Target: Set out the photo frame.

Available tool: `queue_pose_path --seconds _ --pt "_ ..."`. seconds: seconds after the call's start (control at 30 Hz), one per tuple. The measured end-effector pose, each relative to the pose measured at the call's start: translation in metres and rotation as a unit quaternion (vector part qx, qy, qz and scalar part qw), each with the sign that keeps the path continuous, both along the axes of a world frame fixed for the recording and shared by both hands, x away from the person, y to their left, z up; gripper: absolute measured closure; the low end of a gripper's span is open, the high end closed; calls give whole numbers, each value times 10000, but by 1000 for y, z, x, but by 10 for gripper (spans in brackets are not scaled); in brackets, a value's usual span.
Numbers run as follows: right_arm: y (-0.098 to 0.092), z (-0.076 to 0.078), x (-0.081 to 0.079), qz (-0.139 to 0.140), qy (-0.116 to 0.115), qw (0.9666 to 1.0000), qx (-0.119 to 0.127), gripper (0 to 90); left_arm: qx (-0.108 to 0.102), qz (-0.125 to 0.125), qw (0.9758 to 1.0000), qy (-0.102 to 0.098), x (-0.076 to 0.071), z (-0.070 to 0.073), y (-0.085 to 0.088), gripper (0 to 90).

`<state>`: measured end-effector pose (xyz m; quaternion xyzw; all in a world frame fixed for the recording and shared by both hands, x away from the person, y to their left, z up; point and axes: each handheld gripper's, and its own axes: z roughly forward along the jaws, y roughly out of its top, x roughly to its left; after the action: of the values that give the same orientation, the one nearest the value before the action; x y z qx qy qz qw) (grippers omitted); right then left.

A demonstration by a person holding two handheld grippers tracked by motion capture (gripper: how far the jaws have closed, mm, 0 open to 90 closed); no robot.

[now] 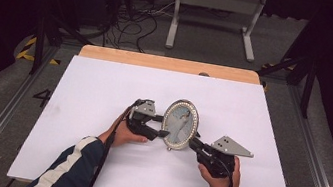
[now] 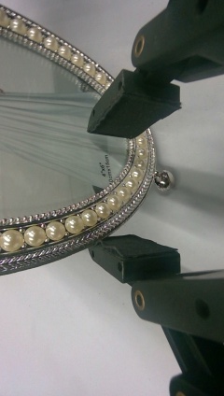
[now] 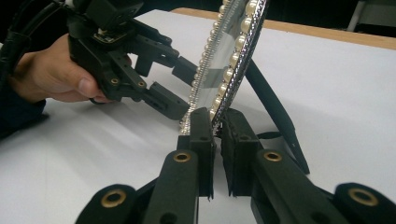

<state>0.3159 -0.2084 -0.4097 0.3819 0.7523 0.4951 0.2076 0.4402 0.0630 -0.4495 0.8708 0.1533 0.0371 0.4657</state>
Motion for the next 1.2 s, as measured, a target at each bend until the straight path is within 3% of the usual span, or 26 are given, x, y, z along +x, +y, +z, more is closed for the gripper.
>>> queue_pose_path --seconds 0.13,0.5,0.6,0.63,0.83,0.93,1.13,1.17,1.2 --pt "0 -1 3 -20 -2 10000 40 832 169 30 9996 -216 -3 1 2 457" --pt "2 -1 9 -100 -34 9999 23 826 349 59 9991 -251 -8 1 9 492" --pt "2 -2 11 -85 -50 10000 10 823 425 61 9986 -295 -10 0 9 502" --pt "2 -2 11 -85 -60 9999 -1 822 535 75 9978 -372 -12 1 8 503" --pt "0 -3 11 -101 -33 9999 34 822 584 13 9976 -364 -13 -1 9 507" --pt "1 -3 11 -104 -59 9999 5 820 318 168 9984 -445 -13 1 8 485" --pt "1 -3 8 -126 -71 9999 -3 823 43 232 9987 -444 -12 4 11 482" --pt "1 -3 8 -126 -71 9999 -3 823 -36 261 9988 -421 -11 5 12 482" --pt "1 -3 7 -135 -82 9999 -10 823 -255 348 9984 -371 -10 8 13 487"
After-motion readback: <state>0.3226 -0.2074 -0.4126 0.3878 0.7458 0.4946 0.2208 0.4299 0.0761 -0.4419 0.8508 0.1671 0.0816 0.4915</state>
